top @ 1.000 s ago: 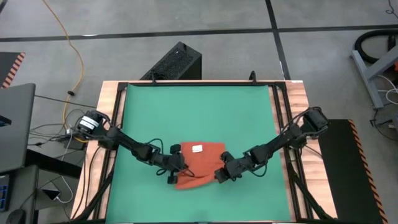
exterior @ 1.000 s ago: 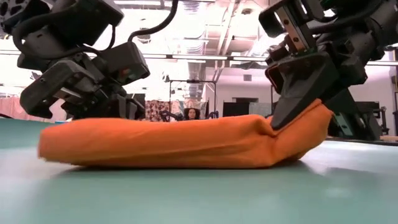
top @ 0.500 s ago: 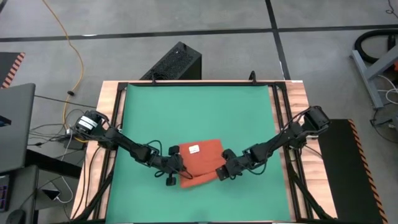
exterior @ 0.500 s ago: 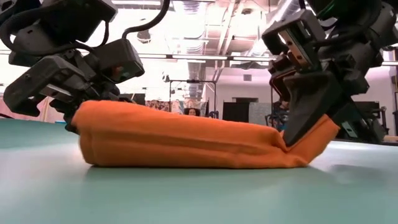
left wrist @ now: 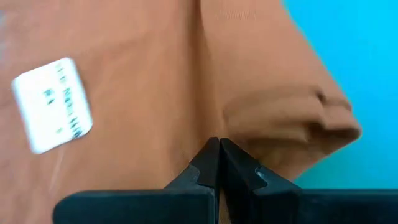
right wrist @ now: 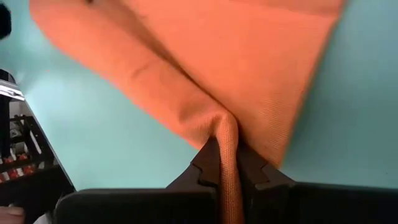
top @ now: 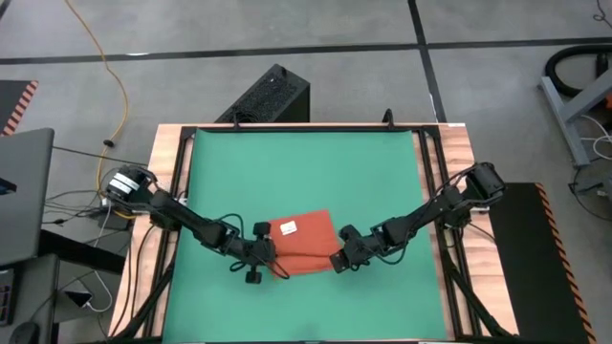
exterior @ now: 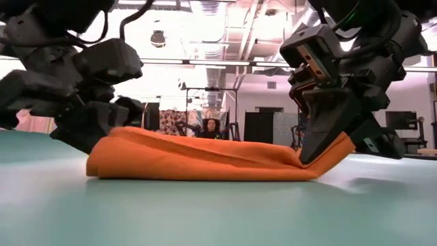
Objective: Roll towel into tight, uniform cylinder
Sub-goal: Roll the orange table napkin
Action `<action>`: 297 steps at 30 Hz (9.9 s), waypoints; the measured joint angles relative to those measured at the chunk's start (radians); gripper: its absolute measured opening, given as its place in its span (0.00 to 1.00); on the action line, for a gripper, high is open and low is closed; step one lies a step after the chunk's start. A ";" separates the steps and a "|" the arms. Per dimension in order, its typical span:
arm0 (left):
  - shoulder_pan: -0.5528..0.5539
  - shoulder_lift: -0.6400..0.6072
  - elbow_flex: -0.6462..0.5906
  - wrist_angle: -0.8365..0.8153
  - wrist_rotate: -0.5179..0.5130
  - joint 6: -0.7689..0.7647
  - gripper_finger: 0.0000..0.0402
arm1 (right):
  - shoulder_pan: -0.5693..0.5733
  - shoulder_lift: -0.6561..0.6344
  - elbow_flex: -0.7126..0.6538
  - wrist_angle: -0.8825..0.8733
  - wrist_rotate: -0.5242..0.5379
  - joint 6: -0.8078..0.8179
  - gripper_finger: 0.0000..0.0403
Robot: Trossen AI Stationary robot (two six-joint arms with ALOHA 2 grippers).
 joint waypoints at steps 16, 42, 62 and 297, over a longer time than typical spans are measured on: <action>0.012 -0.099 0.002 -0.084 -0.194 0.118 0.00 | -0.027 0.000 0.000 0.084 0.001 -0.144 0.07; 0.136 -0.101 0.004 -0.094 -0.109 0.268 0.00 | -0.157 0.000 0.051 0.033 -0.126 -0.404 0.07; 0.139 -0.086 0.006 -0.021 -0.071 0.322 0.00 | -0.157 0.009 0.051 0.078 -0.152 -0.478 0.07; -0.270 0.134 0.234 -0.454 -0.442 -0.134 0.00 | 0.189 0.243 0.195 0.296 0.504 -1.433 0.65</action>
